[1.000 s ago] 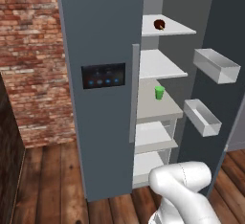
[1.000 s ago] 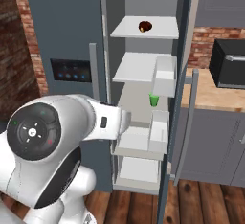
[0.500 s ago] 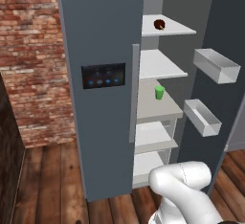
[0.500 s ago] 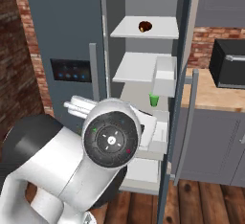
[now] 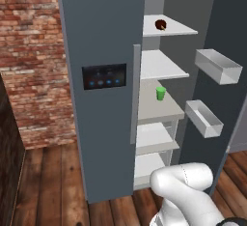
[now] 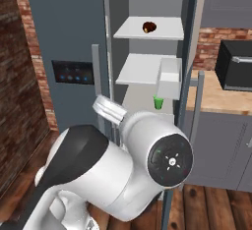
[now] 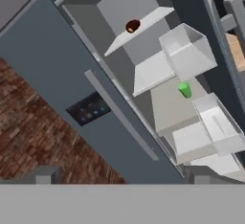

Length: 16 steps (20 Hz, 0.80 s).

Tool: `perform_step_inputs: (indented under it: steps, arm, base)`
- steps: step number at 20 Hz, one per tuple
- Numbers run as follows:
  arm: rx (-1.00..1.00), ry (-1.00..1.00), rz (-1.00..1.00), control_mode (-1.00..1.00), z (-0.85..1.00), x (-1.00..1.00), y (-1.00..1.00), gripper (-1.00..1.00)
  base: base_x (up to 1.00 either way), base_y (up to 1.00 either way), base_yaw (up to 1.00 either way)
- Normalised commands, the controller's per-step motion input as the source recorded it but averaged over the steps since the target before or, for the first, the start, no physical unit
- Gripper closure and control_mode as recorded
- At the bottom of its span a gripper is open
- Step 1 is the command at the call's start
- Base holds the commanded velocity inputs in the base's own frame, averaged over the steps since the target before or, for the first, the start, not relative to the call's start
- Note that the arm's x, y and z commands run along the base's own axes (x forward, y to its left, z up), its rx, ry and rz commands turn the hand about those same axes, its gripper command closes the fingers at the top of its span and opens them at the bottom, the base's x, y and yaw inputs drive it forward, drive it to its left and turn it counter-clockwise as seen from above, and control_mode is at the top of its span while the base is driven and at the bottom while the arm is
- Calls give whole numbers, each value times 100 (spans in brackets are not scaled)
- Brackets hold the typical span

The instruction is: Pick up the frozen steak from the freezer, place it on any shelf in the fridge, and close the fridge and freezer doors when done.

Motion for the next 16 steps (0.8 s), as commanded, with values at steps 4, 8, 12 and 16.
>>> perform_step_inputs:
  steps: [4,8,12,16]
  arm:
    - [5,-3,4,-100,-10,1,-25,-100]
    - [4,-13,1,-100,-24,15,-21,-100]
    - [6,-10,3,-100,-7,36,-26,-100]
    - [2,0,5,-100,0,37,-26,-100]
  base:
    - [0,0,0]
    - [0,0,0]
    - [0,0,0]
    - [0,0,0]
